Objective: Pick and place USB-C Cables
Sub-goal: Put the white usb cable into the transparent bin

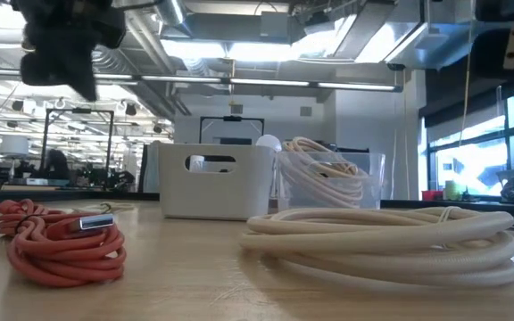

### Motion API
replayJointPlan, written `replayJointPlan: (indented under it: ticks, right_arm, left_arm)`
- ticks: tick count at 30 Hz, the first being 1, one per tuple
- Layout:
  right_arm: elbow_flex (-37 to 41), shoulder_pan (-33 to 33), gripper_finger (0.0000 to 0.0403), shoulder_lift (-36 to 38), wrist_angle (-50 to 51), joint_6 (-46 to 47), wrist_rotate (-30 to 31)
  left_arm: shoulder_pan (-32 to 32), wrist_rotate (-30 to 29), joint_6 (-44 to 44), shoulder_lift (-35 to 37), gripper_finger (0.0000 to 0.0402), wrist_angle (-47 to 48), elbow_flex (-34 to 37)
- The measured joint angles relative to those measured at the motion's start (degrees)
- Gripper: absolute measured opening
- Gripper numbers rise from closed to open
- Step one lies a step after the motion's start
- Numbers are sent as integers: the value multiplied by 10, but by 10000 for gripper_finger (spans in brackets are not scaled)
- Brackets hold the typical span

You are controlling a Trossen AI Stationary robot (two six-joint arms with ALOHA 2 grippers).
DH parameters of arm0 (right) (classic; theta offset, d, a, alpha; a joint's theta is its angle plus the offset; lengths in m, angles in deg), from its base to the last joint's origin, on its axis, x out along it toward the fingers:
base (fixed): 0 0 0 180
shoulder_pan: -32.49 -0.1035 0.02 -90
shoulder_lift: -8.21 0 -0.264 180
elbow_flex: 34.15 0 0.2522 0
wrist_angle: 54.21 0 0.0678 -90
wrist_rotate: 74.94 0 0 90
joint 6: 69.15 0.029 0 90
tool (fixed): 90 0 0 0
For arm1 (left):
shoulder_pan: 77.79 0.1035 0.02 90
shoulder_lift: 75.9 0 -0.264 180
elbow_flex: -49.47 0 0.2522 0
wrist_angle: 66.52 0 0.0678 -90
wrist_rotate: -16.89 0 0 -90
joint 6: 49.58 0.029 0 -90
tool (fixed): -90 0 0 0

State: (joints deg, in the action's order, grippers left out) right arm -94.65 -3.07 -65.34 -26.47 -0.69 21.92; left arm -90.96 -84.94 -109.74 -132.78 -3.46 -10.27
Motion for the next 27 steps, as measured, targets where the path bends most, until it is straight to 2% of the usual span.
replayJointPlan:
  ticks: [5, 9, 14, 19, 21, 23, 27]
  right_arm:
    - [-2, -23, 0, -40, -81, -14, 15]
    - [-43, -42, 0, -87, -59, -60, 57]
    - [-150, -33, 0, -162, 64, -167, 119]
    - [-306, 3, 0, -240, 299, -191, 160]
    - [-356, 19, 0, -265, 379, -164, 147]
    - [-388, 32, 0, -284, 424, -147, 109]
    - [-399, 45, 1, -300, 424, -124, 67]
  left_arm:
    - [0, -13, 0, 0, 1, -27, 0]
    - [0, -17, -4, 0, 1, -28, 0]
    - [0, -34, 7, 0, 1, -28, 0]
    - [0, -37, -6, 0, 1, -28, 0]
    - [0, -37, -6, 0, 1, -28, 0]
    - [0, -37, 5, 0, 1, -28, 0]
    - [3, -37, 57, 0, 1, -27, 0]
